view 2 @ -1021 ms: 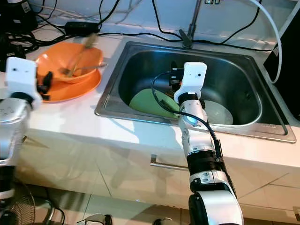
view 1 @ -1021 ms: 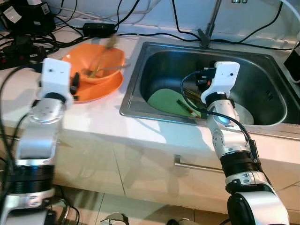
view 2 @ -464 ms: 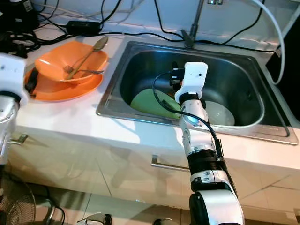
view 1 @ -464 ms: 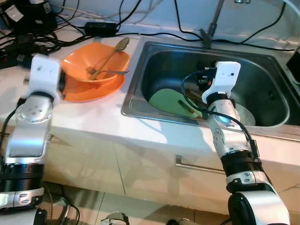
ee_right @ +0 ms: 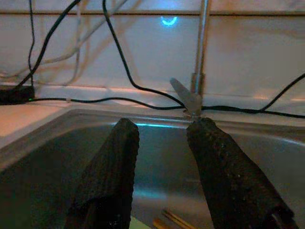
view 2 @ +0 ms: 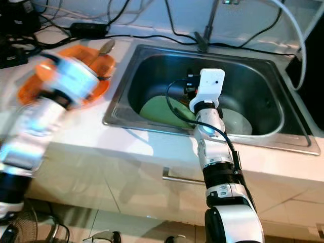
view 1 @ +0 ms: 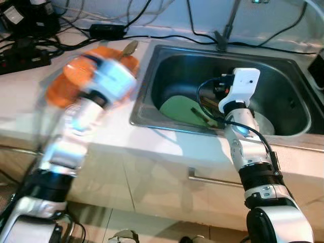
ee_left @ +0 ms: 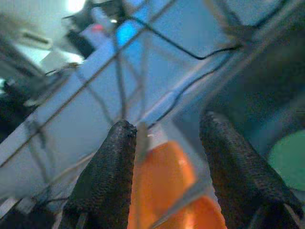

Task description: Kitchen organization

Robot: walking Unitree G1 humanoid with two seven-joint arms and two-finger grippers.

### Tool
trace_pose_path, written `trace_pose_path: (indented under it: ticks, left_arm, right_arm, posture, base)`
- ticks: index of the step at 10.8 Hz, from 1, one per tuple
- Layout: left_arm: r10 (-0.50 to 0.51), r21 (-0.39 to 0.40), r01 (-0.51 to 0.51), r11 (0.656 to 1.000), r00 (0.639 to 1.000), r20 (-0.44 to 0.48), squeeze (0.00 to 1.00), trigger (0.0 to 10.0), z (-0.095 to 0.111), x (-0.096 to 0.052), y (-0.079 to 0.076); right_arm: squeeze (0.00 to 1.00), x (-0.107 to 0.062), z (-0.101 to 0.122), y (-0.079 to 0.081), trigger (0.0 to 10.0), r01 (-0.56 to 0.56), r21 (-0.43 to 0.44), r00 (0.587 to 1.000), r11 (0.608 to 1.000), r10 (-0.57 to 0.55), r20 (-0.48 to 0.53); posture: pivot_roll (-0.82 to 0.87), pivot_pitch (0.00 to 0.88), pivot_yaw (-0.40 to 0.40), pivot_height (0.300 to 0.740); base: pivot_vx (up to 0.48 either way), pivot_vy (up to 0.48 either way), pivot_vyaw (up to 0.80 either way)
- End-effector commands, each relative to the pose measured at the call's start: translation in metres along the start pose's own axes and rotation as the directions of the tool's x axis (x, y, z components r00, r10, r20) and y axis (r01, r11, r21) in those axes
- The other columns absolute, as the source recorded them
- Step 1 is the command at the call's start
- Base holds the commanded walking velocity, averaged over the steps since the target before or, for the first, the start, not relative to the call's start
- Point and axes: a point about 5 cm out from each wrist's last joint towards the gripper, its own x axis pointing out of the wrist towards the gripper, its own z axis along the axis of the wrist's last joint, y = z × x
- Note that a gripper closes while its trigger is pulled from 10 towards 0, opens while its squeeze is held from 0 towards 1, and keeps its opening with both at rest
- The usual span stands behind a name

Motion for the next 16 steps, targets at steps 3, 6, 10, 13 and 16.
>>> trace_pose_path:
  ticks: [3,6,10,13,16]
  left_arm:
    - [-0.081,0.158,0.085,0.984,0.996,-0.031,0.0,10.0,0.0,0.025,-0.019]
    - [-0.078,0.234,0.092,0.968,0.995,-0.069,0.0,10.0,-0.003,0.042,-0.022]
    - [-0.073,0.286,0.108,0.952,0.989,-0.129,0.0,10.0,-0.012,0.046,-0.021]
    - [-0.051,0.297,0.1,0.95,0.984,-0.168,0.0,10.0,-0.017,0.048,-0.02]
    - [-0.038,0.294,0.089,0.952,0.984,-0.174,0.0,0.0,-0.017,0.051,-0.018]
  right_arm:
    - [0.0,0.005,0.008,-0.002,10.0,0.012,0.007,0.999,1.0,-0.012,0.034]
    - [0.0,0.004,0.008,-0.005,10.0,0.023,0.005,0.999,1.0,-0.024,0.036]
    - [0.0,0.004,0.008,-0.005,10.0,0.027,0.009,0.999,1.0,-0.027,0.036]
    - [0.0,0.004,0.007,-0.005,10.0,0.032,0.012,0.999,0.999,-0.033,0.037]
    - [0.0,0.004,0.008,-0.003,10.0,0.032,0.016,0.999,0.999,-0.033,0.038]
  posture:
    - [0.05,0.05,-0.028,0.74]
    - [0.04,0.052,-0.023,0.74]
    - [0.05,0.054,-0.021,0.74]
    - [0.05,0.054,-0.015,0.74]
    - [0.05,0.056,-0.009,0.74]
  base:
    - [0.0,0.0,0.0]
    - [0.0,0.0,0.0]
    - [0.0,0.0,0.0]
    - [0.0,0.0,0.0]
    - [0.0,0.0,0.0]
